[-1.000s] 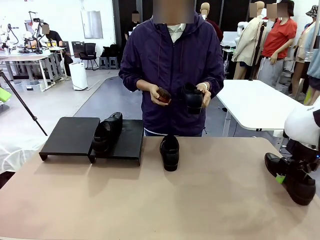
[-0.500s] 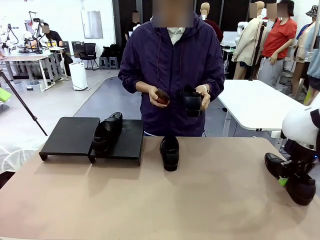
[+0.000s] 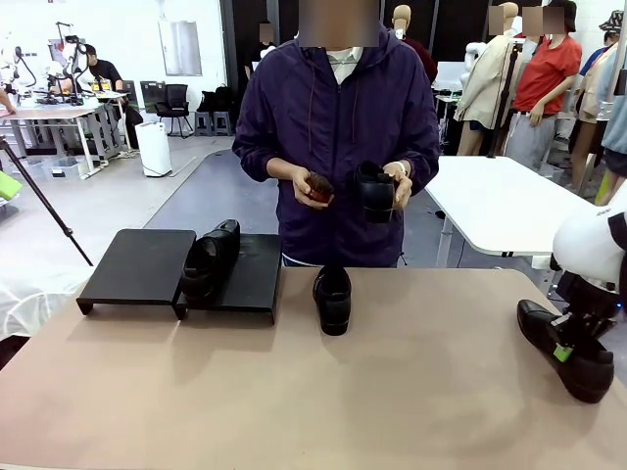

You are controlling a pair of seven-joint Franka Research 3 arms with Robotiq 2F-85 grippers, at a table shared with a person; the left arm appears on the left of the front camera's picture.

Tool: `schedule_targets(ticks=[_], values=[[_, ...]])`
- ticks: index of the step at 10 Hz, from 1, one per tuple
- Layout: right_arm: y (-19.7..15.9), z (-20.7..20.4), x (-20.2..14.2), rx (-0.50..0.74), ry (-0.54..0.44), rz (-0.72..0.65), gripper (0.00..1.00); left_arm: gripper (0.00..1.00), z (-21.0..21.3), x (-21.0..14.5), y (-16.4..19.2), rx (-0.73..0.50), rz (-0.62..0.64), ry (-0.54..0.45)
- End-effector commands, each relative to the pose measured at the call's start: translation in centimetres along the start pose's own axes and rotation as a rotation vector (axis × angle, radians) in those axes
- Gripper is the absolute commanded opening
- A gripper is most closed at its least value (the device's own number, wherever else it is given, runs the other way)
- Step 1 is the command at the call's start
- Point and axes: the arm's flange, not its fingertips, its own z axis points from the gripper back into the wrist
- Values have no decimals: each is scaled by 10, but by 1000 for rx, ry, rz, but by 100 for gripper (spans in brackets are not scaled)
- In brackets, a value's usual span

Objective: Organize the shoes by placing them on the stand.
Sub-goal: Pick up one Shoe and place it in the middle of the table.

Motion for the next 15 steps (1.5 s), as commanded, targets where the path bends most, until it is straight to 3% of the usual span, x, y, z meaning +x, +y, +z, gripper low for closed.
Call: schedule_targets(ticks=[1, 4, 6, 8, 10, 12, 13, 15], values=[[-8, 9, 4, 9, -17, 10, 0, 100, 3, 0, 2, -4, -18, 7], [-1, 67, -15, 6, -94, -92, 0, 100, 3, 0, 2, -4, -18, 7], [29, 138, -54, 37, -152, -214, 0, 100, 3, 0, 2, -4, -18, 7], [67, 176, -95, 74, -185, -250, 0, 100, 3, 0, 2, -4, -18, 7], [99, 186, -119, 129, -251, -430, 0, 100, 3, 0, 2, -4, -18, 7], [113, 180, -129, 77, -297, -462, 0, 100, 3, 0, 2, -4, -18, 7], [100, 192, -124, 123, -214, -387, 0, 100, 3, 0, 2, -4, -18, 7], [100, 192, -124, 123, -214, -387, 0, 100, 3, 0, 2, -4, -18, 7]])
